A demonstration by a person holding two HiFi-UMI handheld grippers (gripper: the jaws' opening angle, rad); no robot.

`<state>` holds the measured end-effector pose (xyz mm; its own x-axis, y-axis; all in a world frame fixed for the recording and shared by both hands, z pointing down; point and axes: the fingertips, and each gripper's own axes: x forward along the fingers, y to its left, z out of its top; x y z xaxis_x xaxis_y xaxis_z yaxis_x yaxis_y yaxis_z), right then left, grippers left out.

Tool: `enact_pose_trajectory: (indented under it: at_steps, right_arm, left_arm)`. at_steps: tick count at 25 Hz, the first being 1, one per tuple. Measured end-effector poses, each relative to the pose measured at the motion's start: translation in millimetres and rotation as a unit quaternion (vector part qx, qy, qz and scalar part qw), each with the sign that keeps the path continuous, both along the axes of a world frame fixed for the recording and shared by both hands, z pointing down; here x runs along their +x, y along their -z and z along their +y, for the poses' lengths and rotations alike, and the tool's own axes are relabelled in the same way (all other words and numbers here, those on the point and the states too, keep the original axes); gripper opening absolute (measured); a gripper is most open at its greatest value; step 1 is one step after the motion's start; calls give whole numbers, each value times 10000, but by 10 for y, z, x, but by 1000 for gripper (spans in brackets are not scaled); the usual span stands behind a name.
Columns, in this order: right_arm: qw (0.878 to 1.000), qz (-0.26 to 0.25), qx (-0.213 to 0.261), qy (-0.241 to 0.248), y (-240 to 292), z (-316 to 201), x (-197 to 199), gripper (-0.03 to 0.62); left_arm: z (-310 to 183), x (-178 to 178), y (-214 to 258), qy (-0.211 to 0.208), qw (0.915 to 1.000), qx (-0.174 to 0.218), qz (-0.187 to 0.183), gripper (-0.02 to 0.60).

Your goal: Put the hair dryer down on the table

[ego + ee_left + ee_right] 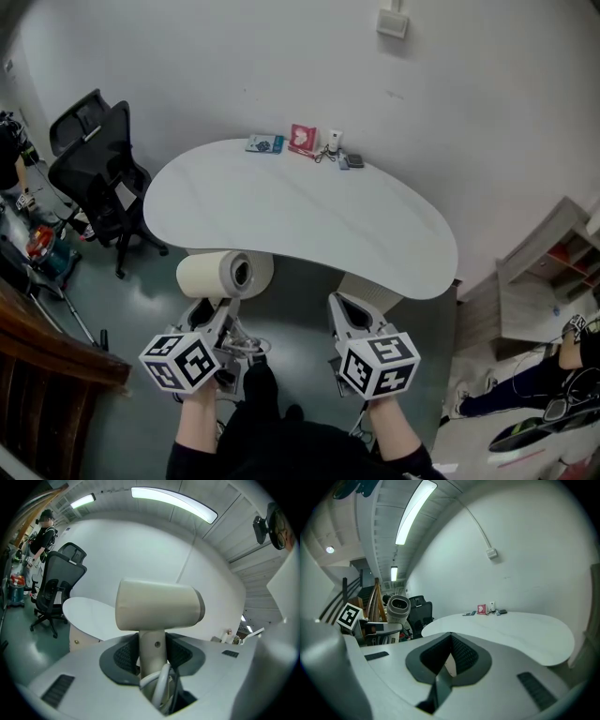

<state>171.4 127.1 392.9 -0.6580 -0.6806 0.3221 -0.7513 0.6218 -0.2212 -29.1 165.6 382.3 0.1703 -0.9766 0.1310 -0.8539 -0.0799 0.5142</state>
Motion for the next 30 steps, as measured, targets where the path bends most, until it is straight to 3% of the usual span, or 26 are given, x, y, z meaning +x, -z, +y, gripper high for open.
enact_pose_trajectory:
  at_steps: [7, 18, 30]
  right_arm:
    - [10000, 56, -79, 10, -155, -337, -326, 2]
    - [9995, 204, -225, -61, -185, -1083, -1084, 2]
    - [9984, 478, -304, -36, -238, -1651, -1726, 2]
  left_arm:
    - [-387, -258, -158, -66, 10000, -33, 53, 167]
    - [-1245, -987, -214, -194, 9994, -155, 223, 169]
    - [-1797, -1543, -328, -322, 9983, -345, 329, 169]
